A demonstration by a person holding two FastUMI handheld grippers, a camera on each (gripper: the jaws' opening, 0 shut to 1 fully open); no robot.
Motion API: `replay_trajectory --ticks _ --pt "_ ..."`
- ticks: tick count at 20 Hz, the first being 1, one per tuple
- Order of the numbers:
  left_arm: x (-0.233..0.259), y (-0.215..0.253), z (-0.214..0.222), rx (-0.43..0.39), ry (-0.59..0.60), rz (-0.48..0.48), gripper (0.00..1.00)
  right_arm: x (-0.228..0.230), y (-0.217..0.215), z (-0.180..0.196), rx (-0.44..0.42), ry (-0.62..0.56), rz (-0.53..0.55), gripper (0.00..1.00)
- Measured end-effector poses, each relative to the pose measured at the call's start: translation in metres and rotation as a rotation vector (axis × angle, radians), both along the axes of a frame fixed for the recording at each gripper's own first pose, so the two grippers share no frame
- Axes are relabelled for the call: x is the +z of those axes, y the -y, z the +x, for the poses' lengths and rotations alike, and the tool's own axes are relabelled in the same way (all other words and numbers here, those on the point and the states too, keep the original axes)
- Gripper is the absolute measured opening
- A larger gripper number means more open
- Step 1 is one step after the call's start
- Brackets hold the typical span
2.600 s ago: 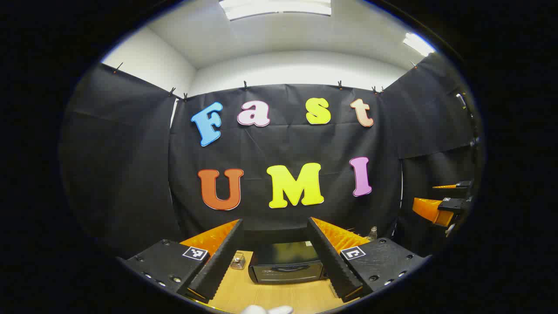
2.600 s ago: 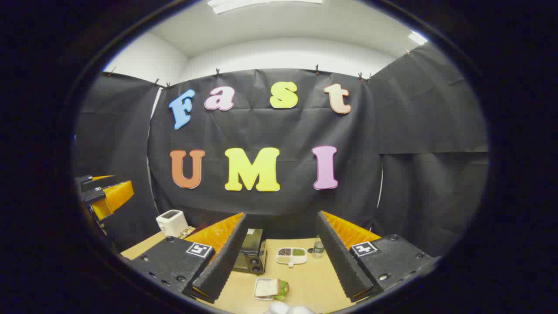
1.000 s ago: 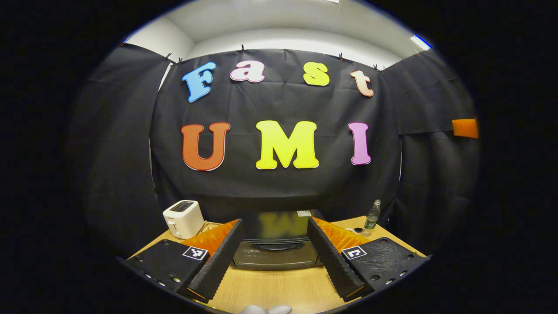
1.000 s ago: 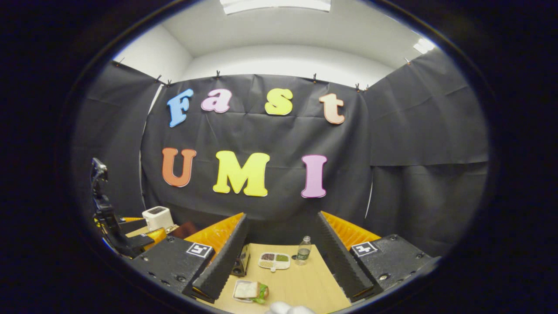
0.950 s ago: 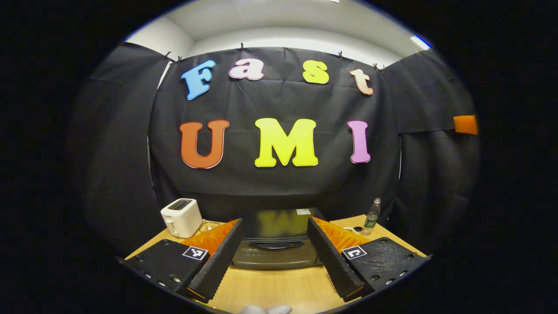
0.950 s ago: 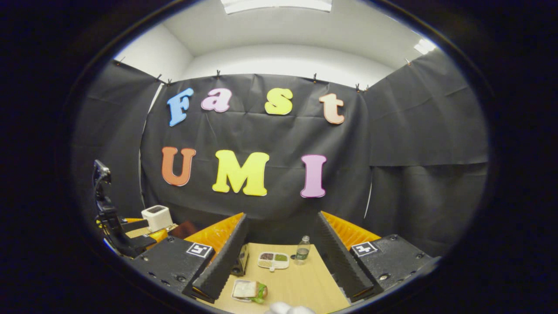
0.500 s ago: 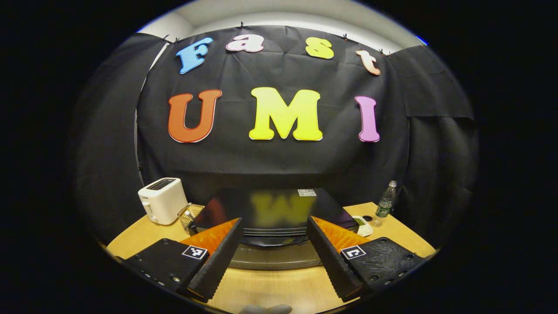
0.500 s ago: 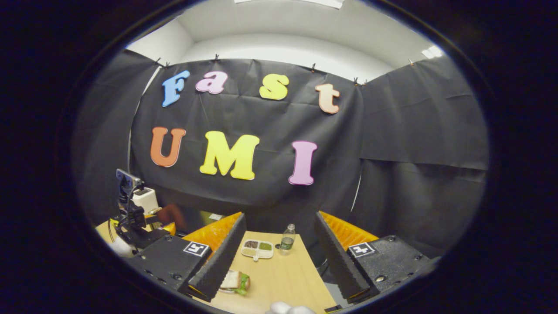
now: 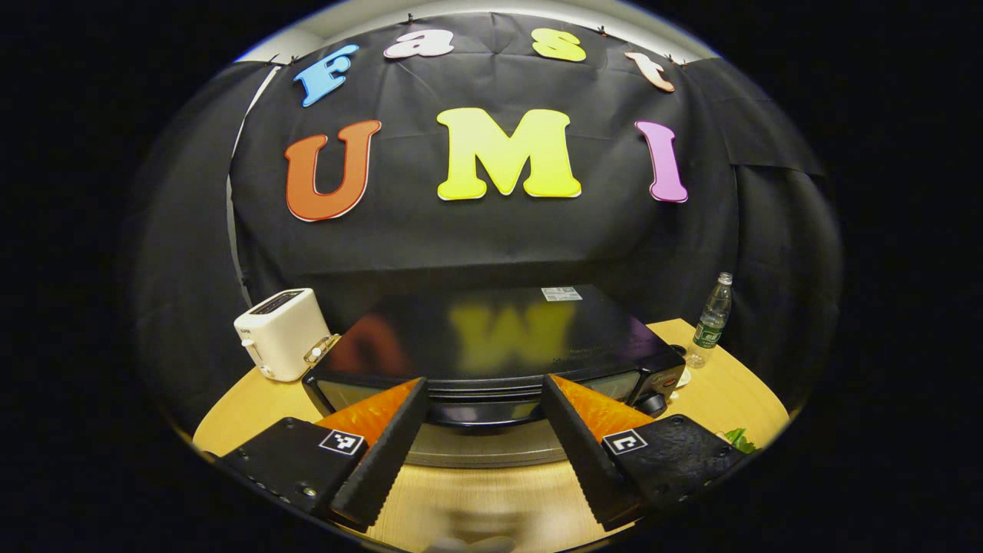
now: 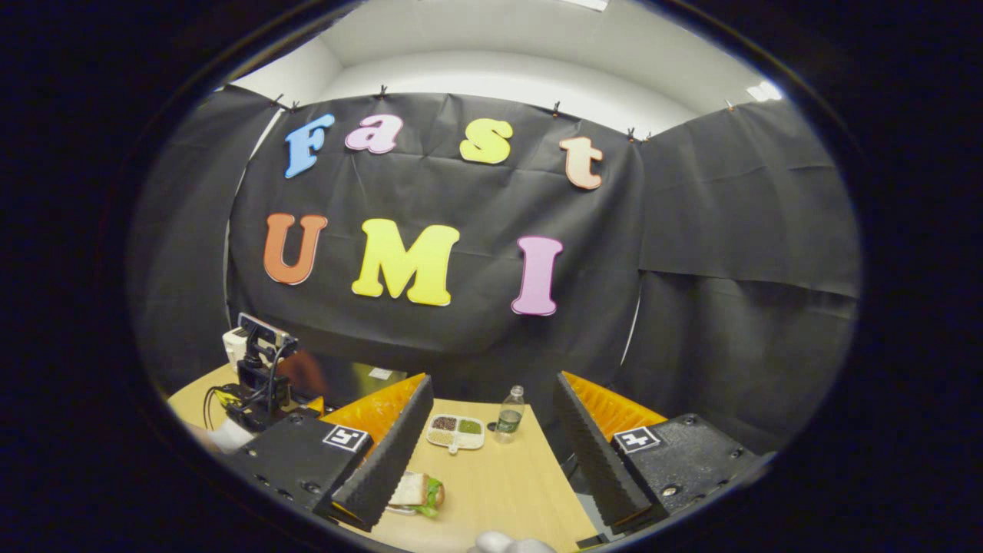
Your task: Open the electric oven with the left hand, put the food in, and close the electric oven.
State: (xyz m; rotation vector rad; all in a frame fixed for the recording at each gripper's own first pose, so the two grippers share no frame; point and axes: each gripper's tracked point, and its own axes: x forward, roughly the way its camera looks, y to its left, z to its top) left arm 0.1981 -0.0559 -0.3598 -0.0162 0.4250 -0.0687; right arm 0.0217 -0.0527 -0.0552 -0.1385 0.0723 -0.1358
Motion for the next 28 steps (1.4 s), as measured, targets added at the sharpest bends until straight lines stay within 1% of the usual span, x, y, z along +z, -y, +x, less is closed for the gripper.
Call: replay_trajectory --ticks 4,9,16,21,22,25,28 --pt "-0.001 0.002 0.003 -0.011 -0.014 -0.002 0.99 -0.005 -0.002 0.001 0.005 -0.007 0.023 1.0" --pt "-0.003 0.002 -0.009 -0.017 -0.053 0.002 0.99 -0.008 -0.003 -0.006 0.003 -0.01 0.031 1.0" --pt "-0.005 0.001 -0.044 -0.021 -0.079 -0.008 0.99 -0.012 -0.01 -0.014 0.021 -0.013 0.005 1.0" --pt "-0.016 0.001 -0.074 -0.023 -0.108 -0.004 0.99 -0.025 -0.019 -0.021 0.048 -0.037 0.017 1.0" --pt "-0.022 0.0 -0.082 -0.019 -0.129 -0.004 0.99 -0.025 -0.017 -0.024 0.047 -0.034 0.014 1.0" --pt "-0.032 -0.001 -0.103 -0.016 -0.137 0.002 0.98 -0.031 -0.015 -0.029 0.043 -0.041 0.014 1.0" --pt "-0.039 -0.001 -0.117 -0.012 -0.154 0.001 0.99 -0.036 -0.013 -0.032 0.037 -0.047 0.02 1.0"
